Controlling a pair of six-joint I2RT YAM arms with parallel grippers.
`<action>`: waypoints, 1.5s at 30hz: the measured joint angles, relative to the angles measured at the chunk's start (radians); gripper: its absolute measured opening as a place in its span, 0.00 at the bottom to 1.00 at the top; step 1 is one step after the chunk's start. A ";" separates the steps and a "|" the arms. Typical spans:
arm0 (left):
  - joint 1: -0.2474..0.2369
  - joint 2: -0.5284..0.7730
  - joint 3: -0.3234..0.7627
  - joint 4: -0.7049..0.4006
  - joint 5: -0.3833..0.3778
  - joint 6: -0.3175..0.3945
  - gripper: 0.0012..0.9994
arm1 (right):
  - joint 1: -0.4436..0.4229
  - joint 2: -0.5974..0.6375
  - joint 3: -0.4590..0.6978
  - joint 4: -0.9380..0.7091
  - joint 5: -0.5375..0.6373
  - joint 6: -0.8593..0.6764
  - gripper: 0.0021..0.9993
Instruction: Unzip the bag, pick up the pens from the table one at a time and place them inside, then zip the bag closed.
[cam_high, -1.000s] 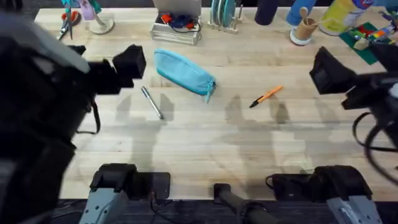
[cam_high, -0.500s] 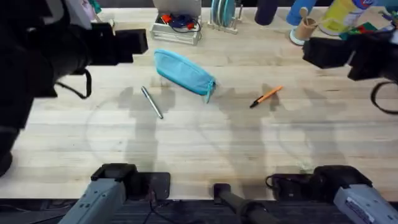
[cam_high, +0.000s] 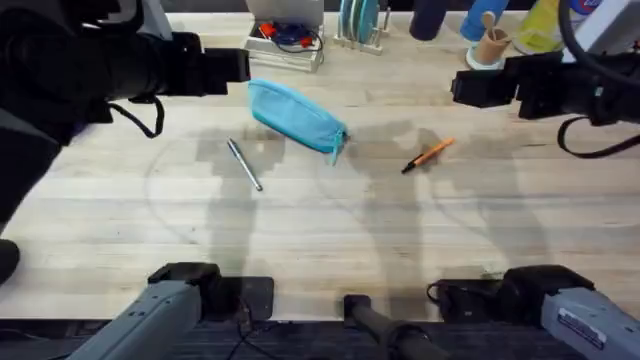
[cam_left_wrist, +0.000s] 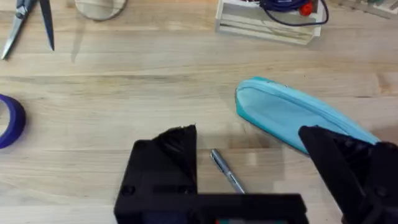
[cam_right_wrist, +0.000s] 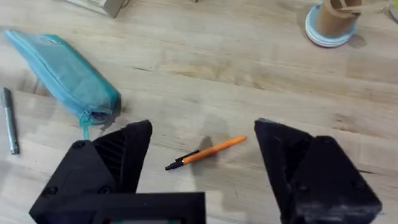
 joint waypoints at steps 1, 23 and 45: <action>0.000 0.001 0.000 0.000 0.001 0.000 0.99 | 0.000 0.000 0.000 0.001 0.000 0.000 1.00; 0.055 0.001 0.000 0.013 0.180 0.276 0.99 | 0.000 0.000 0.001 0.001 0.000 0.000 1.00; 0.244 0.581 0.543 -0.584 0.612 0.980 0.99 | 0.000 0.000 0.001 0.001 0.000 0.000 1.00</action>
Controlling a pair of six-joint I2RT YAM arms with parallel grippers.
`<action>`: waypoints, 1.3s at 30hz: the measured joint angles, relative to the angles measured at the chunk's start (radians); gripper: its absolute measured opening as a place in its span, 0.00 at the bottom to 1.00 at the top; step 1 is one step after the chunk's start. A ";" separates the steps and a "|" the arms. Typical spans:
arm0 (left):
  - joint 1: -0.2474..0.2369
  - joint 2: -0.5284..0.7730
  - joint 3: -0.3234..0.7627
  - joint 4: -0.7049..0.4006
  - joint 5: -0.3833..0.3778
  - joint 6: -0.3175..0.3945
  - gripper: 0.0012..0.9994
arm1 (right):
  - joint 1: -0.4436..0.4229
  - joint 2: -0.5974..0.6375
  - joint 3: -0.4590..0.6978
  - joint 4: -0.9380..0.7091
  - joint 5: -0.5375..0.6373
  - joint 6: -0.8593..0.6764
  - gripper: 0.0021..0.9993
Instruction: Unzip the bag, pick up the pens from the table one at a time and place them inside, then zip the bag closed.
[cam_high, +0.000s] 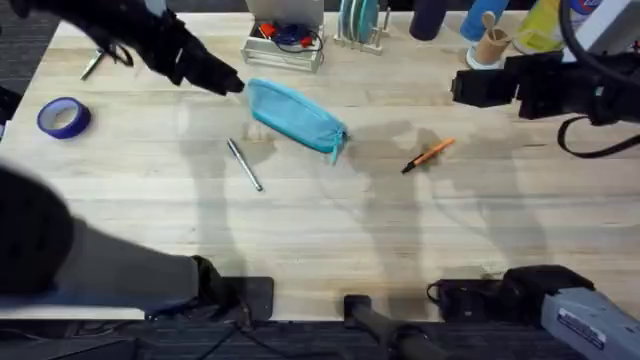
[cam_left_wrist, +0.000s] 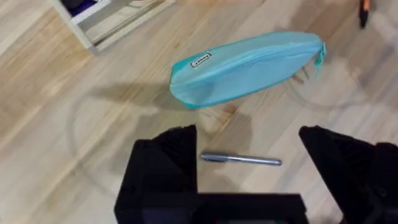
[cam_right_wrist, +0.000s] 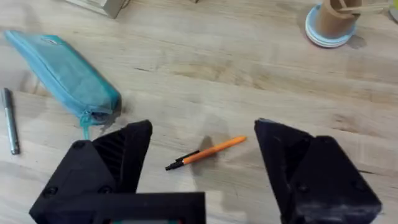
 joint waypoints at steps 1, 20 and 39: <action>0.000 0.034 0.036 -0.026 0.000 0.027 0.99 | 0.000 0.000 0.000 0.000 0.000 0.000 1.00; -0.004 0.244 0.207 0.079 -0.046 0.161 0.99 | 0.000 0.000 0.000 0.000 0.000 0.000 1.00; -0.050 0.247 0.207 0.144 -0.124 0.231 0.99 | 0.000 0.000 0.000 0.000 0.000 0.000 1.00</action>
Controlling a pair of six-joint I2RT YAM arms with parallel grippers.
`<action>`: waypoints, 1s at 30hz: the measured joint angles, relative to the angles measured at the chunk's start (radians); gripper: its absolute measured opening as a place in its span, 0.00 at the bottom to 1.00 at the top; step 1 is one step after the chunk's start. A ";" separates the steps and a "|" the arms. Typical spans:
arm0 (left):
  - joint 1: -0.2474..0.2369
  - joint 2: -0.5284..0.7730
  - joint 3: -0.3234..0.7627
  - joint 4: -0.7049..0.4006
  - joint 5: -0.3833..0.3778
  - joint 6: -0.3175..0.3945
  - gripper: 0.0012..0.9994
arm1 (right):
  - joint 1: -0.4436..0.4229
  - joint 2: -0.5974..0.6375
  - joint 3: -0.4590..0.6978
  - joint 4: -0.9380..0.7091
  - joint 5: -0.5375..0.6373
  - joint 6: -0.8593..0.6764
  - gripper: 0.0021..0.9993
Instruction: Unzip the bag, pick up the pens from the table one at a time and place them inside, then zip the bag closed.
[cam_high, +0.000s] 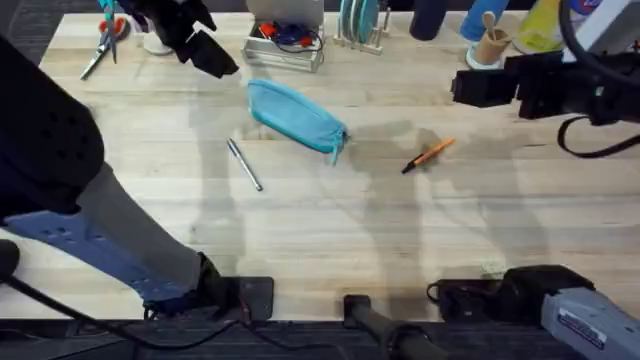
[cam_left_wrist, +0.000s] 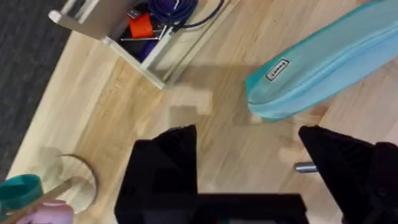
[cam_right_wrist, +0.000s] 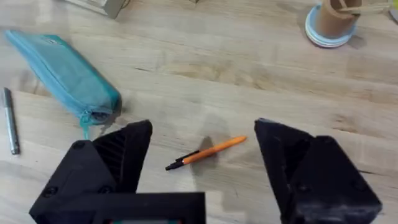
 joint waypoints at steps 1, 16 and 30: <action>0.000 0.000 0.000 0.004 0.001 0.001 0.99 | 0.000 0.000 0.000 0.000 0.000 0.000 1.00; -0.001 0.000 0.001 -0.177 0.144 0.679 0.99 | 0.000 0.000 0.000 0.000 0.000 0.000 1.00; -0.040 0.090 0.004 -0.139 0.159 0.855 0.99 | 0.000 0.000 0.000 0.000 0.000 0.000 1.00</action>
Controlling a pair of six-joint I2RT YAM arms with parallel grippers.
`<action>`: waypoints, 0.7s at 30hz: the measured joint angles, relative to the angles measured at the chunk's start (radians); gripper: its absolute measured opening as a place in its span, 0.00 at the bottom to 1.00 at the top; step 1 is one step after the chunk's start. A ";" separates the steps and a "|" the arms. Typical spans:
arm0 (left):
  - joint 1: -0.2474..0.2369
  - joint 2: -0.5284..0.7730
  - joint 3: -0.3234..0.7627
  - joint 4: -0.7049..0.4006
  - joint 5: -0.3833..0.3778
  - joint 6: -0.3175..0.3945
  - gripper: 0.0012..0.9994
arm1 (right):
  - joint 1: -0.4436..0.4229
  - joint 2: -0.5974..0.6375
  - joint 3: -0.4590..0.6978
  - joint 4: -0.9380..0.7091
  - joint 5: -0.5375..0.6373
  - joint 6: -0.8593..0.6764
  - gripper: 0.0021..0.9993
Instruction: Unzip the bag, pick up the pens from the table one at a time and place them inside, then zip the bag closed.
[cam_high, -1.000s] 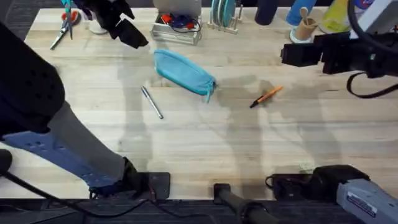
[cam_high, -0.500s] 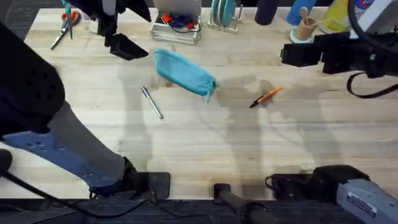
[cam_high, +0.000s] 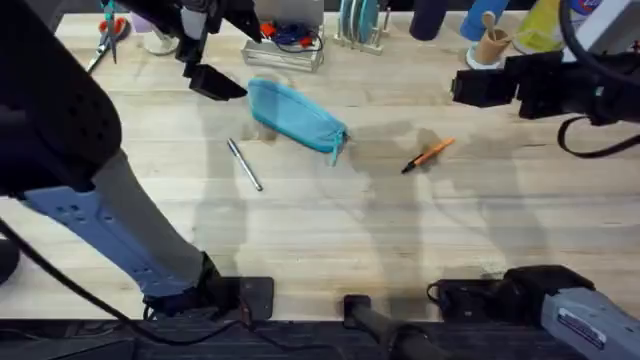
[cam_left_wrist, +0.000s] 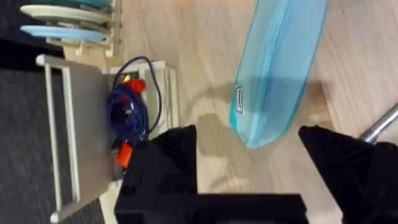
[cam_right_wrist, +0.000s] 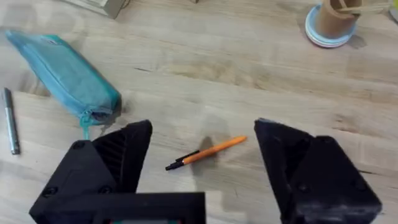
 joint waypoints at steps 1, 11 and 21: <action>-0.004 0.005 0.000 0.000 0.000 0.000 0.99 | 0.000 0.000 0.000 0.000 0.000 0.000 1.00; -0.009 0.097 0.000 -0.001 0.001 0.000 0.99 | 0.000 0.000 0.000 0.000 0.000 0.000 1.00; -0.009 0.130 0.000 -0.005 0.000 0.000 0.99 | 0.000 0.000 0.000 0.000 0.000 0.000 1.00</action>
